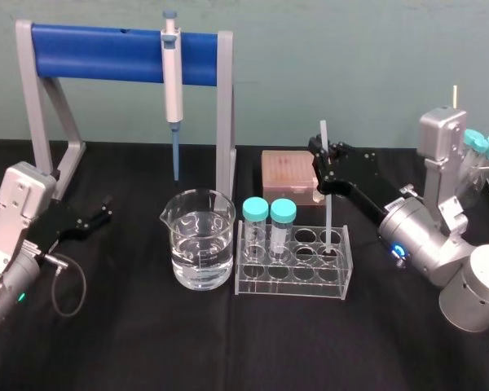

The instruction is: Pick up the stirring rod with one hand, then place it down.

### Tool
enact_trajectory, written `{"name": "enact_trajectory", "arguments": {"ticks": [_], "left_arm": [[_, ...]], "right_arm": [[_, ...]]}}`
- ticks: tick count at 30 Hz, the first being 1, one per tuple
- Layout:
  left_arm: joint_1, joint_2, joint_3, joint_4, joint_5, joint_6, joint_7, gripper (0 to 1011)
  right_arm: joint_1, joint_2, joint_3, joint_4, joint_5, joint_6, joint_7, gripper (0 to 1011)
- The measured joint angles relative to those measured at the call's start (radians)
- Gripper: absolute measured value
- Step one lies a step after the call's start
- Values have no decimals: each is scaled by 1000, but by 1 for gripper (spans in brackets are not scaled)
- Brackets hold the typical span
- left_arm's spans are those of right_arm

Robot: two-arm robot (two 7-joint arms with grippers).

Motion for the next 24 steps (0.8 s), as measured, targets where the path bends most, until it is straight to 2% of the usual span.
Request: {"name": "enact_trajectory", "arguments": {"ticks": [8,14,24], "left_arm": [[0,0,0,0,0,0,0,1000],[0,0,0,0,0,0,0,1000],[0,0,0,0,0,0,0,1000]], "right_arm": [[-11,2,17,-42,14,-47,17,67],[-28,9,45,-120,31,-95,23,67],[-52,18,74,-184,35,-121,16,67]]}}
